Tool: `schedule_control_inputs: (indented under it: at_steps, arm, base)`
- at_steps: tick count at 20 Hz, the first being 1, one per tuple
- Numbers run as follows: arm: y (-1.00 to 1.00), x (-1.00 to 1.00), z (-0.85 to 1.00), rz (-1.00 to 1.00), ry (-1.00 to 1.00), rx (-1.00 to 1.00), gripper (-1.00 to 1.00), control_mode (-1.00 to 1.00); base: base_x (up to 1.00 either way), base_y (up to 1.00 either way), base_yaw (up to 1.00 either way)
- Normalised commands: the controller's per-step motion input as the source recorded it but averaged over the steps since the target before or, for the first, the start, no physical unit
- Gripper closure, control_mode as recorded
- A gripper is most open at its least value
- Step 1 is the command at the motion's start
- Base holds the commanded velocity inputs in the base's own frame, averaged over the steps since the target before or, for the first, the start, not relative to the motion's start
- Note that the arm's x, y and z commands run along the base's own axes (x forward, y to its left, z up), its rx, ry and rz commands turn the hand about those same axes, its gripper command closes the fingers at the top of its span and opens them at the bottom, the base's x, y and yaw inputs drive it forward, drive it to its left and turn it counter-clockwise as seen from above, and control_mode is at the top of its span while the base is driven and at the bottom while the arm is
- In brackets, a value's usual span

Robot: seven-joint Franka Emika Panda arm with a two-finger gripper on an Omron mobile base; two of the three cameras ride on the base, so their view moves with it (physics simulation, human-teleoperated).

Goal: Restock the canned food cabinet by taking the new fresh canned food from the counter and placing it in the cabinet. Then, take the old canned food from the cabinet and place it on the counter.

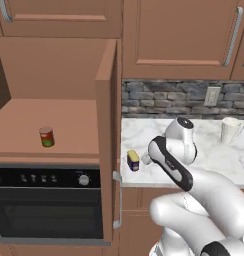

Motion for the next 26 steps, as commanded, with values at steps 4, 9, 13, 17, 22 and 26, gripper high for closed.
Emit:
schedule_control_inputs:
  at_steps: [4, 9, 13, 17, 22, 26]
  arm:
    - [0.0, 0.02, -0.12, 0.08, 0.02, 0.0, -1.0, -1.0]
    - [0.18, 0.0, -0.09, 0.03, 0.0, 0.0, -1.0, -1.0]
    - [0.42, 0.0, -0.13, 0.01, 0.0, 0.0, -1.0, -1.0]
    - [0.4, 0.0, -0.19, 0.0, 0.0, 0.0, -1.0, -1.0]
    - [0.18, 0.22, -0.17, 0.0, 0.0, 0.0, -1.0, -1.0]
    - [0.01, 0.38, -0.1, 0.01, 0.0, 0.0, -1.0, -1.0]
  base:
    - [0.0, 0.0, 0.0]
    - [0.0, 0.0, 0.0]
    - [0.0, 0.0, 0.0]
    - [0.0, 0.0, 0.0]
    - [0.0, 0.0, 0.0]
    - [0.0, 0.0, 0.0]
